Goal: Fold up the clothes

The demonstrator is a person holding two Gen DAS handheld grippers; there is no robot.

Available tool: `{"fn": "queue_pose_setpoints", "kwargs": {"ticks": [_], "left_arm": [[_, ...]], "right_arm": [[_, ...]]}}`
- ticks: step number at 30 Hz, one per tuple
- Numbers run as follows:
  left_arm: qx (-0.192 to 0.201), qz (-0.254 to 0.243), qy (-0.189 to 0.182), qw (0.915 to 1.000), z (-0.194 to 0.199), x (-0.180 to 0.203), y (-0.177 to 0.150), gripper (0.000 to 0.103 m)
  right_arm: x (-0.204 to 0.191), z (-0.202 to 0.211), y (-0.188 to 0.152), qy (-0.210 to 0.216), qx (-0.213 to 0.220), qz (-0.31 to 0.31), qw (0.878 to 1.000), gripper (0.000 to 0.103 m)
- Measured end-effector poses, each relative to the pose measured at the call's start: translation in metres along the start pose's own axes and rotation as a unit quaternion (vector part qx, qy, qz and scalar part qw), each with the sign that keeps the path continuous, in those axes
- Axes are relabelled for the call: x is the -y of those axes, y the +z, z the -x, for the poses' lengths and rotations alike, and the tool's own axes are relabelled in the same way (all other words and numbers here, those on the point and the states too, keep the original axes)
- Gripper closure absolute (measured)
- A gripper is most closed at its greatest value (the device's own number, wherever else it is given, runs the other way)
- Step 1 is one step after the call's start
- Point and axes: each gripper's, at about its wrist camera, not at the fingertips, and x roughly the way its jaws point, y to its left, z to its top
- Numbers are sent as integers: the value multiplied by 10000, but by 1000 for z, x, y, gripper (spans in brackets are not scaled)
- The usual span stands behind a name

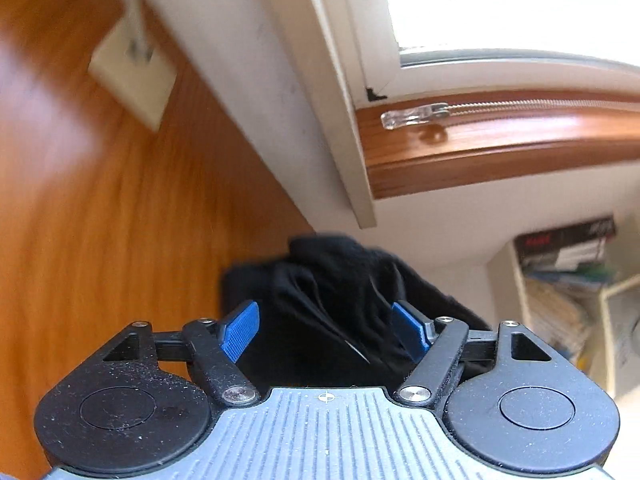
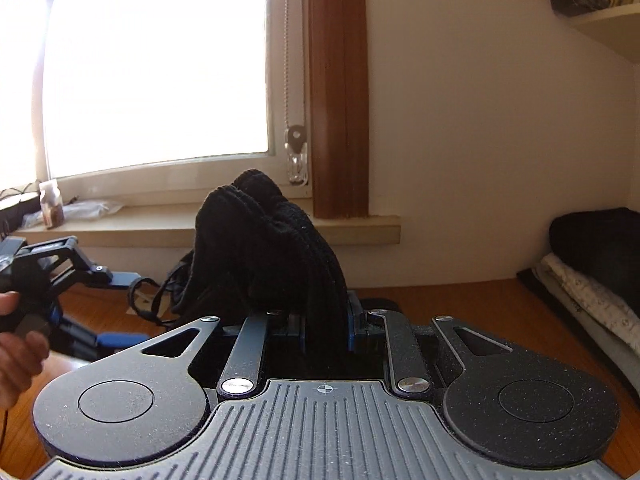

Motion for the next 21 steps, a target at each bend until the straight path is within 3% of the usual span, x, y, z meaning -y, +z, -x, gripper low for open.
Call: {"fn": "queue_pose_setpoints", "kwargs": {"ticks": [3,8,15,21], "left_arm": [[67,648,-245,9976,-5,-2,-18,26],[106,788,-255,9965,-27,1,-17,25],[160,670,-296,9972,-32,4,-3,21],[-85,222,107,9997,-35,12,12,21]], "right_arm": [[-1,1,-2,44,24,17,10000,84],[-6,9,-9,169,-12,74,9998,84],[-21,17,-21,445,-80,497,9977,84],[-54,24,-40,573,-275,1718,9831,84]]}}
